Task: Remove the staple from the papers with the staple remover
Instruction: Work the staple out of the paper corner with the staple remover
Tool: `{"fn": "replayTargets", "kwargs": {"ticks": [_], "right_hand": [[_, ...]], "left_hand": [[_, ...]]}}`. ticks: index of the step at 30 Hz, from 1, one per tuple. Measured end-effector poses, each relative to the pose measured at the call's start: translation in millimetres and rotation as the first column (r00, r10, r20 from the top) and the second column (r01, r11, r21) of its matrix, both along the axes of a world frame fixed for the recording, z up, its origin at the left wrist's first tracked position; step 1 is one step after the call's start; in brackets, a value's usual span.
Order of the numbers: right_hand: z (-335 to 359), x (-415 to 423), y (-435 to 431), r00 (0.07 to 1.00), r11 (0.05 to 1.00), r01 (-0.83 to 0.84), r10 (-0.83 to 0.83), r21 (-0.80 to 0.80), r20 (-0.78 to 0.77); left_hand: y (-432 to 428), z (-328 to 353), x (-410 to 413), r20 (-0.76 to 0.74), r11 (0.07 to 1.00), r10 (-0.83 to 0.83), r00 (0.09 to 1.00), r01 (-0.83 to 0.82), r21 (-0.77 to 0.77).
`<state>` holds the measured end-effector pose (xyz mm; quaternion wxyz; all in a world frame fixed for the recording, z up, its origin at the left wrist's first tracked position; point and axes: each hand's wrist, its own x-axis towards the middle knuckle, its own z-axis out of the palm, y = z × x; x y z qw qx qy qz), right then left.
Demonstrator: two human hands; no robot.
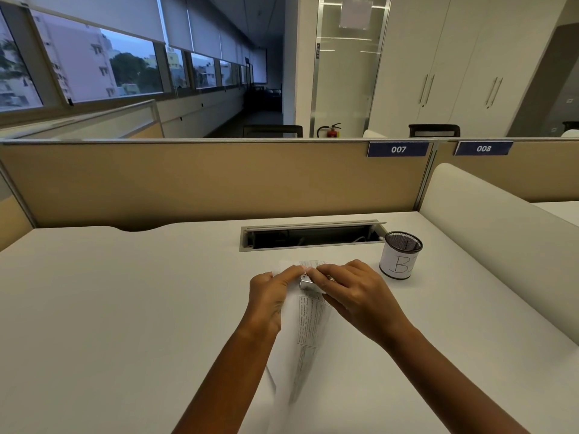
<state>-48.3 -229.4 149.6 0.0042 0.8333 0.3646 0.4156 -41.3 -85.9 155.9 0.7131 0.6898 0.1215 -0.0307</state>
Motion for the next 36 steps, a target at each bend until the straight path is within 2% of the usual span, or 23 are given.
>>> {"fn": "replayTargets", "kwargs": {"ticks": [5,7,9,11,12,15,17,19,22,27,36], "right_hand": [[-6.4,5.8,-1.5,1.0,1.0,0.001,0.0,0.027,-0.012],[-11.4,8.9,-1.3,0.994,0.993,0.022,-0.009,0.12,-0.107],[-18.5,12.4,-1.8,0.953,0.948,0.072,0.026,0.31,-0.301],[-30.3,18.8,-5.7,0.862,0.843,0.222,0.066,0.491,-0.503],[-38.7,23.4,-9.9,0.807,0.787,0.324,0.06,0.525,-0.588],[-72.3,42.1,-28.2,0.611,0.642,0.604,0.008,0.473,-0.791],[-96.1,51.6,-42.2,0.504,0.502,0.738,0.036,0.452,-0.863],[-112.5,54.6,-53.0,0.438,0.353,0.827,0.085,0.438,-0.895],[-131.0,55.1,-64.9,0.374,0.222,0.893,0.115,0.391,-0.92],[-145.0,58.0,-79.5,0.328,0.184,0.918,0.147,0.351,-0.933],[-151.8,63.7,-86.2,0.303,0.22,0.921,0.11,0.32,-0.947]], "left_hand": [[0.0,-3.4,2.0,0.0,1.0,-0.004,1.0,0.004,-0.027],[0.1,-3.2,4.2,-0.005,0.999,0.003,1.0,-0.003,-0.053],[1.7,-2.4,7.7,-0.003,0.996,0.027,1.0,-0.028,-0.084],[5.0,-1.7,12.2,0.03,0.993,0.049,0.998,-0.046,-0.104],[6.5,-1.2,13.4,0.047,0.993,0.055,0.997,-0.05,-0.107],[10.0,-0.2,16.0,0.065,0.987,0.09,0.994,-0.081,-0.136],[10.0,-0.5,17.3,0.065,0.98,0.116,0.991,-0.104,-0.167],[9.4,-1.7,18.8,0.07,0.975,0.139,0.988,-0.124,-0.186],[7.8,-3.6,20.7,0.068,0.97,0.159,0.985,-0.143,-0.198],[5.4,-3.2,25.3,0.053,0.962,0.184,0.981,-0.169,-0.216],[0.5,-0.3,29.4,0.048,0.96,0.192,0.98,-0.177,-0.217]]}}
